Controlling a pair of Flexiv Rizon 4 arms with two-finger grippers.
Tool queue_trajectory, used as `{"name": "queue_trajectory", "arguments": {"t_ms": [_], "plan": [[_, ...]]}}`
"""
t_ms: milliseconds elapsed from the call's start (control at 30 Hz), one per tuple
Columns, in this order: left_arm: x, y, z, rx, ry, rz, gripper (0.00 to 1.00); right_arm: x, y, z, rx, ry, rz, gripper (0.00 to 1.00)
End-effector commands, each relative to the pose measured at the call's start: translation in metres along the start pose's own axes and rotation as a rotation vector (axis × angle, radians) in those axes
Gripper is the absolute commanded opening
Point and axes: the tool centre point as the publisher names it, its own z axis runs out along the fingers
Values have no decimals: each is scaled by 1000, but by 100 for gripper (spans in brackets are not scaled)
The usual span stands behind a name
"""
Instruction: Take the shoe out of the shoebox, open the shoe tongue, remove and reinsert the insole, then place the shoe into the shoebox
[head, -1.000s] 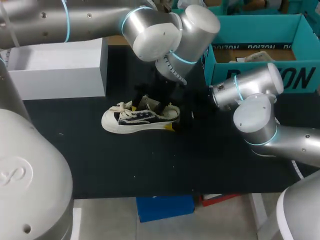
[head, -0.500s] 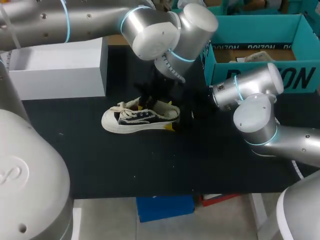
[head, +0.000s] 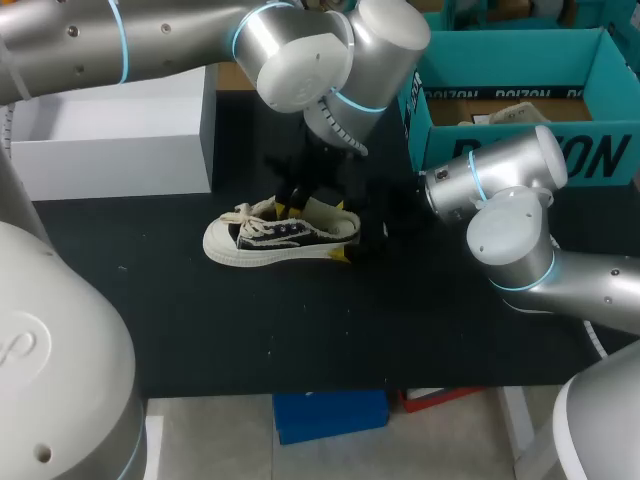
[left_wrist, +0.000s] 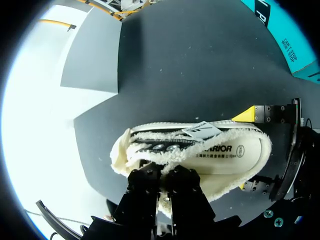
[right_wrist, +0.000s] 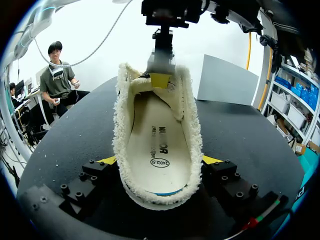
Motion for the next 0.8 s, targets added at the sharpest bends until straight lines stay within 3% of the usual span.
{"name": "queue_trajectory", "arguments": {"t_ms": [33, 500, 800], "plan": [[-13, 6, -9, 30, 21, 4, 0, 0, -2, 3, 1, -1, 1, 0], [-41, 8, -26, 110, 57, -37, 0, 0, -2, 3, 1, -1, 1, 0], [-59, 14, -13, 132, 60, -75, 0, 0, -2, 3, 1, -1, 1, 0]]}}
